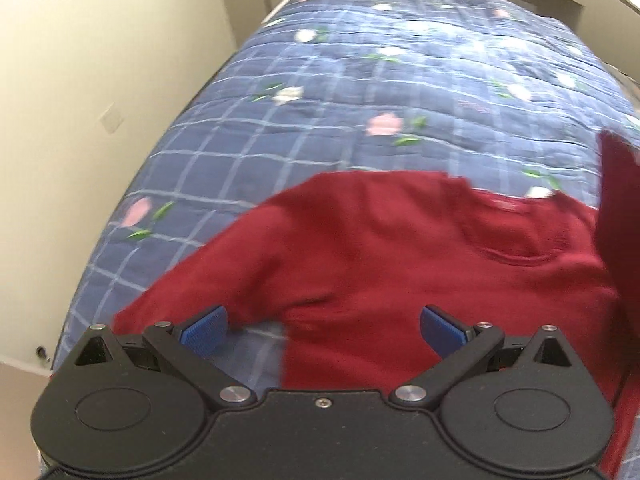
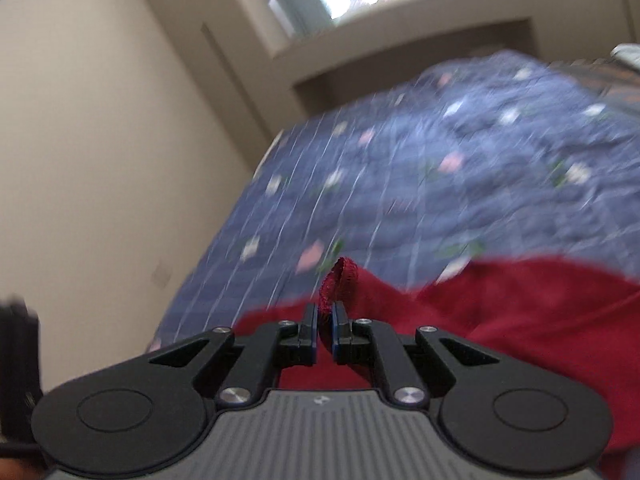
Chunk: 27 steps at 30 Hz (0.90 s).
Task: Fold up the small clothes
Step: 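Lift the held sleeve with the right gripper and lay it across the sweater body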
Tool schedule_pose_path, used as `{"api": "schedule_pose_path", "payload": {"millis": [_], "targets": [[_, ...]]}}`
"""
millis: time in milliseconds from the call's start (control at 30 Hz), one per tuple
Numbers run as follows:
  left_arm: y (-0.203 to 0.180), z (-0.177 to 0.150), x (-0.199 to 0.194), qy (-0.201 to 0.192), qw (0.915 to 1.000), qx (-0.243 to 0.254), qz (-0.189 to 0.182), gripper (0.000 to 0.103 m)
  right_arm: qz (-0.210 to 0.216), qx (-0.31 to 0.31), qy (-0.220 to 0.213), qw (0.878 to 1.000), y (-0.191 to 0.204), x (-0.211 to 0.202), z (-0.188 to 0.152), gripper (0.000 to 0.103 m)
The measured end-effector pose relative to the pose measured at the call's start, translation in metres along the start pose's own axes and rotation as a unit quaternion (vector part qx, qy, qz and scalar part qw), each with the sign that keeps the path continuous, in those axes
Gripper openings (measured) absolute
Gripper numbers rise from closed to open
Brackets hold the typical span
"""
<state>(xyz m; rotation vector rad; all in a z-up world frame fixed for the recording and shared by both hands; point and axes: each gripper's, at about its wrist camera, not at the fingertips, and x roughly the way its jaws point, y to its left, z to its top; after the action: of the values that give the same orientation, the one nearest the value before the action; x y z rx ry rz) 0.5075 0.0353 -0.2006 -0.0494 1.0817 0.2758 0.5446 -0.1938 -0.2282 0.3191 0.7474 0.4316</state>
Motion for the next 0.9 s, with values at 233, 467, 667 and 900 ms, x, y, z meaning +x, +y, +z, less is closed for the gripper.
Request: {"api": "schedule_pose_path", "payload": {"millis": [233, 467, 667, 900], "targets": [[0.033, -0.011, 0.021, 0.020, 0.9995, -0.018, 0.017, 0.102, -0.003, -0.008, 0.066, 0.998, 0.026, 0.036, -0.050, 0.008], [0.033, -0.017, 0.029, 0.027, 0.9993, -0.024, 0.009, 0.102, -0.023, 0.009, 0.089, 0.996, 0.012, 0.035, -0.067, 0.066], [0.021, -0.016, 0.032, 0.018, 0.9995, -0.021, -0.014, 0.102, -0.078, -0.002, 0.068, 0.995, -0.017, -0.024, -0.077, 0.094], [-0.021, -0.023, 0.051, 0.012, 0.9971, 0.005, -0.075, 0.102, -0.263, 0.025, 0.021, 0.964, -0.092, -0.110, -0.094, 0.103]]}}
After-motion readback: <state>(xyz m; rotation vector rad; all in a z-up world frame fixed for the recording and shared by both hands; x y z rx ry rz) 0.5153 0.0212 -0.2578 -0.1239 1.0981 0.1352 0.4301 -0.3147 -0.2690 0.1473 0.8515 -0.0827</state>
